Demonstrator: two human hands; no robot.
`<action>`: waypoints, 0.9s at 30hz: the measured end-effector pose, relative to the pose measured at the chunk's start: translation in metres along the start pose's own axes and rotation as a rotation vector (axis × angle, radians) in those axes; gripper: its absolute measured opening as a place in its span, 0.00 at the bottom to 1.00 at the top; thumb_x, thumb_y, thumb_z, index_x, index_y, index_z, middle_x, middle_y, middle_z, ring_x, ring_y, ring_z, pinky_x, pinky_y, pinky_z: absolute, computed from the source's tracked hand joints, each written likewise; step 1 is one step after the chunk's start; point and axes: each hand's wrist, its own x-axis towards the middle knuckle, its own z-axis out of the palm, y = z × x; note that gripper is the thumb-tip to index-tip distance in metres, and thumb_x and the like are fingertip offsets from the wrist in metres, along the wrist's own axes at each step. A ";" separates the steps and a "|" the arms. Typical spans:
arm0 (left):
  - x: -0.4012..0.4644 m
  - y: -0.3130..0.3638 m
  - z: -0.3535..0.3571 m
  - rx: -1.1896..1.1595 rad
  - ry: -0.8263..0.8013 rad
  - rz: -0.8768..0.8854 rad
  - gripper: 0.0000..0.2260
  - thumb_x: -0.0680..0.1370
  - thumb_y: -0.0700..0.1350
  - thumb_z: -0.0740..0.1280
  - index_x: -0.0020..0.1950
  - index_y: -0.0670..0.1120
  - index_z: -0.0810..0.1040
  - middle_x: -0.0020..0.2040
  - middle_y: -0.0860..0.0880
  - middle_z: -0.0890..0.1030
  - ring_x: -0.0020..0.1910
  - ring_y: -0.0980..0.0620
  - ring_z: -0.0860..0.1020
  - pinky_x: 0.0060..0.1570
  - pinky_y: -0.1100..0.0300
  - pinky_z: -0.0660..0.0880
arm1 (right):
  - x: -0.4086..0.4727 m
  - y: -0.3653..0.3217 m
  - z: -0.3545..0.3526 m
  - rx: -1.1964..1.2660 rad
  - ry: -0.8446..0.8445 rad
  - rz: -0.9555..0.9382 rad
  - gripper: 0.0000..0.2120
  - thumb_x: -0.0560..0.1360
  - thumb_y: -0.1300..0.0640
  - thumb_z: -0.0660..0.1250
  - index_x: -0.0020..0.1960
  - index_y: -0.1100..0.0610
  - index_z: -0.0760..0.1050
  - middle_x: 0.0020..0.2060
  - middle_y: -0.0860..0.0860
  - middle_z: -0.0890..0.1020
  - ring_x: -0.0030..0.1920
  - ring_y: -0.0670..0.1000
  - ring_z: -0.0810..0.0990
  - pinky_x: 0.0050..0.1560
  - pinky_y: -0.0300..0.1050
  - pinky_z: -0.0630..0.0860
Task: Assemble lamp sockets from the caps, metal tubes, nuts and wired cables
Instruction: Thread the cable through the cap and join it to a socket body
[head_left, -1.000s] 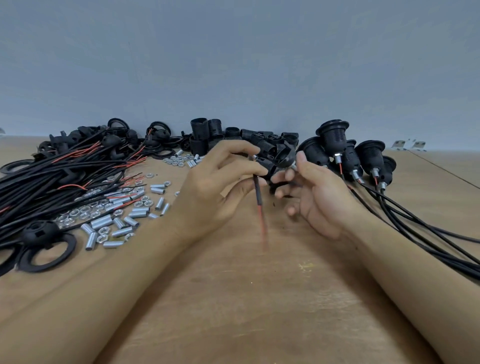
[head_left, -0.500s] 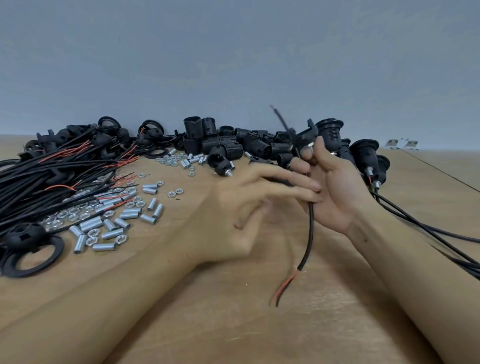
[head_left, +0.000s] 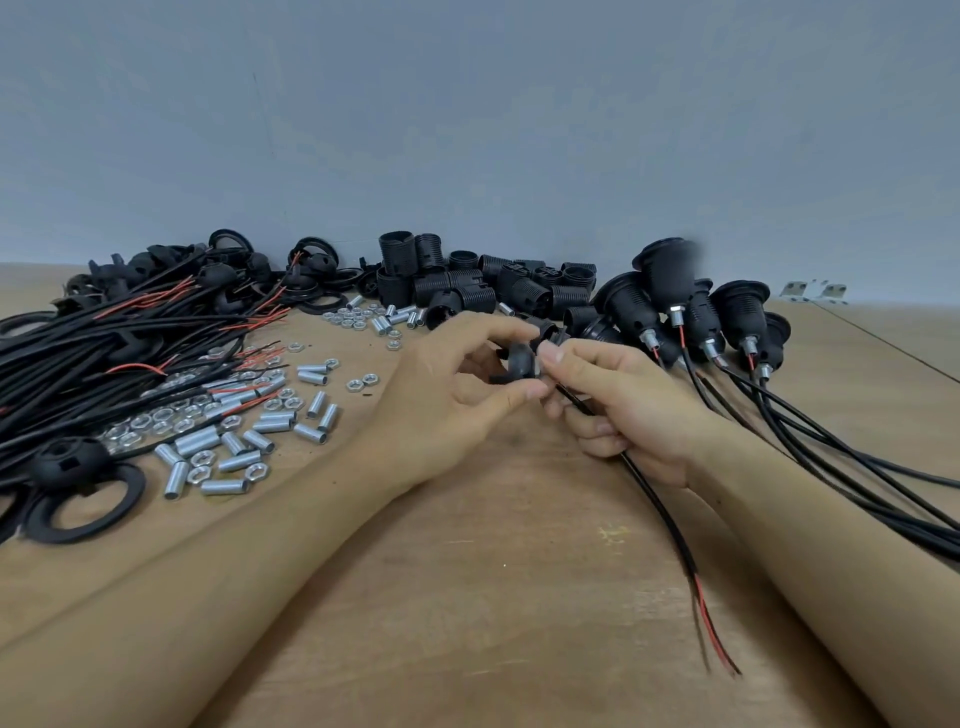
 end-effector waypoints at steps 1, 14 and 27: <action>0.001 0.001 -0.001 -0.007 0.060 0.001 0.19 0.73 0.41 0.77 0.61 0.51 0.79 0.53 0.50 0.81 0.47 0.54 0.81 0.50 0.64 0.77 | 0.000 0.000 0.000 0.016 0.027 -0.025 0.15 0.74 0.45 0.66 0.42 0.57 0.76 0.34 0.53 0.76 0.22 0.44 0.59 0.23 0.34 0.53; 0.018 0.001 -0.023 -1.340 0.379 -0.812 0.08 0.78 0.46 0.69 0.47 0.40 0.79 0.41 0.43 0.84 0.41 0.50 0.85 0.37 0.61 0.81 | -0.004 -0.003 0.001 -0.174 0.089 -0.260 0.07 0.81 0.61 0.63 0.55 0.56 0.78 0.28 0.54 0.78 0.20 0.46 0.62 0.22 0.35 0.58; 0.016 -0.005 -0.018 -1.076 0.218 -0.858 0.10 0.73 0.53 0.70 0.43 0.47 0.82 0.45 0.49 0.85 0.40 0.54 0.84 0.35 0.63 0.75 | -0.002 0.002 0.003 -0.358 0.173 -0.136 0.08 0.78 0.59 0.66 0.42 0.58 0.81 0.21 0.51 0.71 0.20 0.45 0.61 0.21 0.34 0.59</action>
